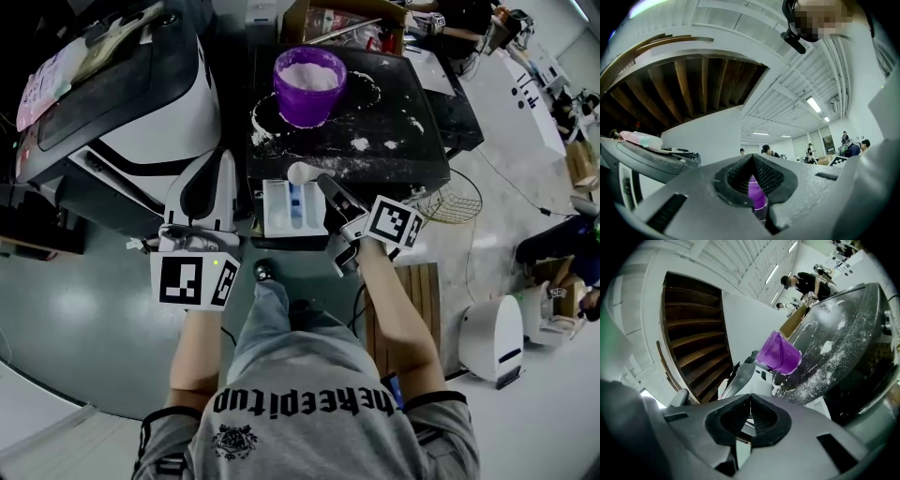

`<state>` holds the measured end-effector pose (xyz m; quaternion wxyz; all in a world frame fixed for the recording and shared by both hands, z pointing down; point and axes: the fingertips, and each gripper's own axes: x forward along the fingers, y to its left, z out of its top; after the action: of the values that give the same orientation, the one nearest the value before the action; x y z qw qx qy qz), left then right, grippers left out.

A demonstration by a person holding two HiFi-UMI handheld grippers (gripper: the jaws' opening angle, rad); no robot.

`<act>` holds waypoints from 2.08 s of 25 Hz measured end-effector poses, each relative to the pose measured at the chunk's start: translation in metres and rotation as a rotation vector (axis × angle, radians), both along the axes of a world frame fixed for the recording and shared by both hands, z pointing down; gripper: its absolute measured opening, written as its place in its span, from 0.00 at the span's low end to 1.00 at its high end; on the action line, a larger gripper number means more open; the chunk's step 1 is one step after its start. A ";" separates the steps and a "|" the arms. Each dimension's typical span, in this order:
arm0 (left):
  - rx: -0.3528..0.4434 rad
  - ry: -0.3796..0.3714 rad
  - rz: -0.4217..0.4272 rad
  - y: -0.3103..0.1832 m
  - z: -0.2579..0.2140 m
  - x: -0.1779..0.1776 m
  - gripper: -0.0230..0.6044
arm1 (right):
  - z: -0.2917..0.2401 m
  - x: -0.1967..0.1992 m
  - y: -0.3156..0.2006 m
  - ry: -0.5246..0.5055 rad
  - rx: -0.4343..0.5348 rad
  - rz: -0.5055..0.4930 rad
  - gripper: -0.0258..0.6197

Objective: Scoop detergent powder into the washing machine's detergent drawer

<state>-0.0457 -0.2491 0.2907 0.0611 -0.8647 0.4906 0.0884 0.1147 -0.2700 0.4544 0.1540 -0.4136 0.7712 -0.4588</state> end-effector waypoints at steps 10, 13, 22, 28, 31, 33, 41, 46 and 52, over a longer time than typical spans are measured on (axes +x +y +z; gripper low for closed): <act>-0.025 -0.005 -0.037 0.007 0.013 -0.011 0.04 | 0.048 -0.015 0.008 0.070 -0.045 -0.048 0.05; -0.030 -0.007 -0.046 0.009 0.016 -0.013 0.04 | 0.061 -0.020 0.009 0.132 -0.047 -0.072 0.05; -0.042 -0.008 -0.081 0.010 0.021 -0.029 0.04 | 0.098 -0.039 0.014 0.335 -0.044 -0.178 0.05; -0.047 -0.002 -0.103 0.011 0.024 -0.040 0.04 | 0.109 -0.055 0.018 0.509 0.009 -0.258 0.05; -0.050 -0.001 -0.109 0.012 0.026 -0.042 0.04 | 0.112 -0.061 0.021 0.608 0.048 -0.304 0.05; -0.051 0.000 -0.111 0.012 0.026 -0.043 0.04 | 0.114 -0.066 0.022 0.682 0.081 -0.338 0.05; -0.056 0.005 -0.118 0.011 0.028 -0.047 0.04 | 0.122 -0.084 0.033 0.977 0.234 -0.492 0.05; -0.056 0.007 -0.121 0.012 0.028 -0.048 0.04 | 0.124 -0.095 0.044 1.158 0.373 -0.605 0.05; -0.054 0.010 -0.123 0.014 0.028 -0.049 0.04 | 0.135 -0.103 0.059 1.380 0.539 -0.721 0.05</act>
<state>-0.0946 -0.2350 0.3189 0.0407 -0.8340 0.5451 0.0754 0.0115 -0.2114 0.5892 -0.4175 -0.2783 0.8615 0.0783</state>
